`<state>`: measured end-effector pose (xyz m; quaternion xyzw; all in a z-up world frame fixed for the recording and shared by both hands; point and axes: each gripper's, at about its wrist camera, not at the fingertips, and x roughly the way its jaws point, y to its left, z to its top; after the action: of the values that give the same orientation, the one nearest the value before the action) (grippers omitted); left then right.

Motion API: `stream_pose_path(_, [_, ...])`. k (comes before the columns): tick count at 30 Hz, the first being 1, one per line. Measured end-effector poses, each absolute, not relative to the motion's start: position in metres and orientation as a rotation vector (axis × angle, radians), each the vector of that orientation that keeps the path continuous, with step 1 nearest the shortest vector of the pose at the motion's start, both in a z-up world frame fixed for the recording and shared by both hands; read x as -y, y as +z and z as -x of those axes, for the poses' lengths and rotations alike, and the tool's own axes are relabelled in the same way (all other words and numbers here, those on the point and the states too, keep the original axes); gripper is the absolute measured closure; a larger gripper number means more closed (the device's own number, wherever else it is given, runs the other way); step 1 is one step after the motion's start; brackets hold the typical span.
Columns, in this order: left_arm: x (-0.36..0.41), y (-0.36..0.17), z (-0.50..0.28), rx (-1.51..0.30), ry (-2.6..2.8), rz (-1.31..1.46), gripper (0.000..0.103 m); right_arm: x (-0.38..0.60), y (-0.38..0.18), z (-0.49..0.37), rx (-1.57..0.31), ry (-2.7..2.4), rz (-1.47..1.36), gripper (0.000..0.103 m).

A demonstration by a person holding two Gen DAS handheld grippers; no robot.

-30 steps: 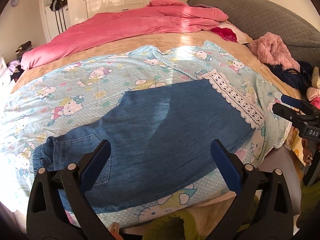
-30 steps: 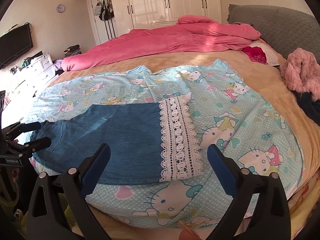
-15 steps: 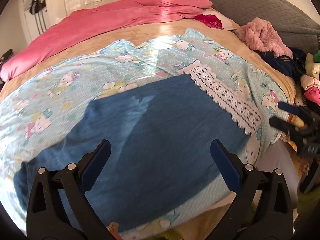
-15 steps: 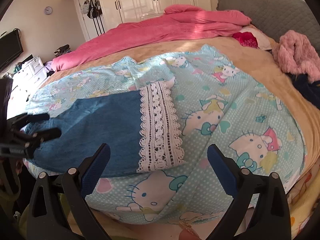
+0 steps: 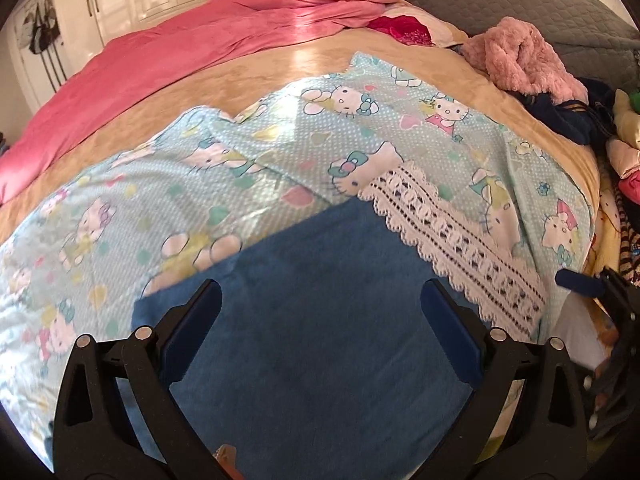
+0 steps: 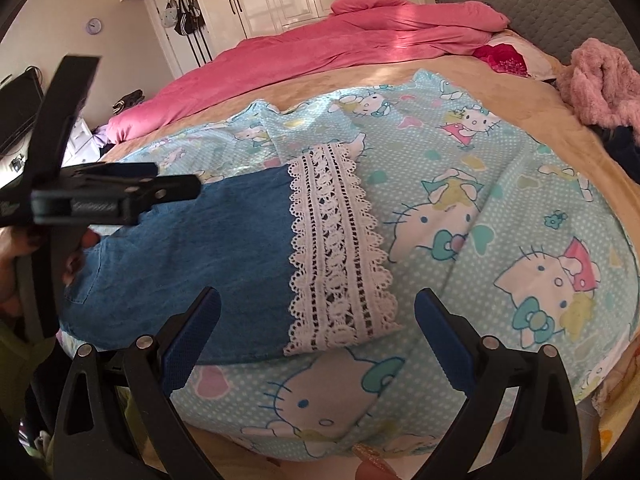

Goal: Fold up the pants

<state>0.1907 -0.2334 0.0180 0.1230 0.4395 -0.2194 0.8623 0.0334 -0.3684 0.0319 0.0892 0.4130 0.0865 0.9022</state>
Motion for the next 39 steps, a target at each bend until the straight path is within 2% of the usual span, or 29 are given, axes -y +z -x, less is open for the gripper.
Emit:
stream_pose_path(16, [0.264, -0.040, -0.265, -0.946, -0.515, -0.370, 0.012, 0.374, 0.003, -0.052, -0.894, 0.188, -0.284, 0.006])
stream_pose_path(18, [0.267, -0.048, -0.268, -0.967, -0.539, -0.364, 0.022, 0.374, 0.000, -0.055, -0.904, 0.185, -0.295, 0.006])
stream_pose_path(19, [0.269, -0.052, -0.269, -0.984, -0.562, -0.347, 0.035, 0.373, -0.001, -0.057, -0.905, 0.184, -0.293, 0.007])
stream_pose_path(20, [0.270, -0.056, -0.268, -0.999, -0.581, -0.324, 0.043, 0.372, -0.001, -0.057, -0.904, 0.183, -0.288, 0.019])
stream_pose_path(21, [0.271, -0.058, -0.266, -0.998, -0.586, -0.317, 0.046, 0.371, -0.001, -0.058, -0.906, 0.180, -0.277, 0.030])
stream_pose_path(22, [0.273, -0.060, -0.264, -0.993, -0.593, -0.319, 0.054, 0.370, -0.001, -0.059, -0.908, 0.175, -0.265, 0.033])
stream_pose_path(24, [0.276, -0.059, -0.260, -0.988, -0.608, -0.318, 0.064, 0.368, -0.002, -0.061, -0.910, 0.184, -0.252, 0.055])
stream_pose_path(25, [0.277, -0.058, -0.259, -0.988, -0.612, -0.317, 0.074, 0.367, -0.003, -0.063, -0.911, 0.192, -0.248, 0.059])
stream_pose_path(26, [0.278, -0.058, -0.257, -0.989, -0.607, -0.321, 0.087, 0.366, -0.003, -0.064, -0.910, 0.204, -0.245, 0.070])
stream_pose_path(27, [0.280, -0.057, -0.257, -0.993, -0.601, -0.325, 0.093, 0.365, -0.004, -0.064, -0.912, 0.220, -0.248, 0.076])
stream_pose_path(32, [0.273, -0.052, -0.254, -0.989, -0.593, -0.261, 0.100, 0.349, 0.013, -0.062, -0.862, 0.267, -0.219, 0.078])
stream_pose_path(39, [0.233, -0.034, -0.249, -0.948, -0.651, -0.066, 0.102, 0.311, 0.044, -0.063, -0.796, 0.341, -0.118, 0.078])
